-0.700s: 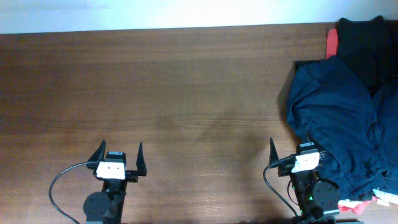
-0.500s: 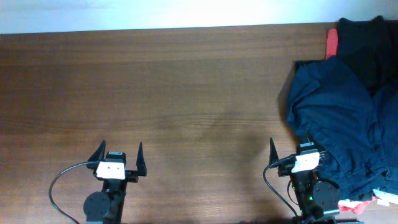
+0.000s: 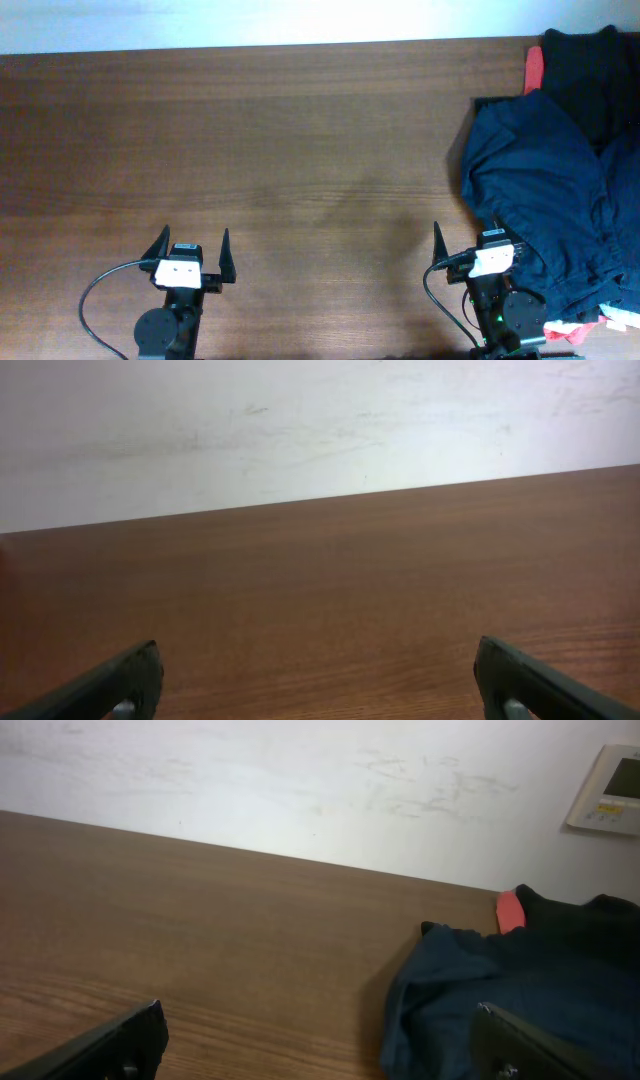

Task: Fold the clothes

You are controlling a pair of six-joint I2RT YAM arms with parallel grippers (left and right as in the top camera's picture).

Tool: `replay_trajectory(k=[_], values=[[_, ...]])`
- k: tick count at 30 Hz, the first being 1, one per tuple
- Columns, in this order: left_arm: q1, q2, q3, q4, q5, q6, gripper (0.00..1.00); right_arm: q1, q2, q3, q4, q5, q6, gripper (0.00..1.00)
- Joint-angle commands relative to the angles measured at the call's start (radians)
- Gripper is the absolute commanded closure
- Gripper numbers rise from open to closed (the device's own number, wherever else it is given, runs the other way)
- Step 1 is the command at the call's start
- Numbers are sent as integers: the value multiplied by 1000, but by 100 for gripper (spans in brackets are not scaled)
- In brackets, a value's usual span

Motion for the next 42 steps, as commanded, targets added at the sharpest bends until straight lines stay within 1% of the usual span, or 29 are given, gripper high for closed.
replay_trajectory(k=[1, 26, 29, 32, 34, 37, 40, 42], values=[[-5, -5, -6, -4, -7, 20, 1, 5, -5, -5, -6, 9, -7, 1], [-5, -5, -6, -3, -7, 20, 1, 5, -5, -5, -6, 8, -6, 1], [-5, -5, -5, 19, -7, -19, 1, 5, -5, -4, -5, 9, 2, 1], [-5, -1, 11, 14, -7, -20, 1, 5, -5, 6, -12, 10, 5, 1], [-5, 20, 37, 3, -8, -43, 1, 5, 1, 26, -29, 58, 69, 1], [-5, 89, 98, -64, -20, -80, 1, 5, 37, 68, -62, 73, 81, 1], [-5, 223, 190, -102, -23, -80, 1, 5, 136, 151, -97, 73, 81, 1], [-5, 323, 259, -127, -22, -80, 1, 5, 238, 230, -122, 82, 81, 1]])
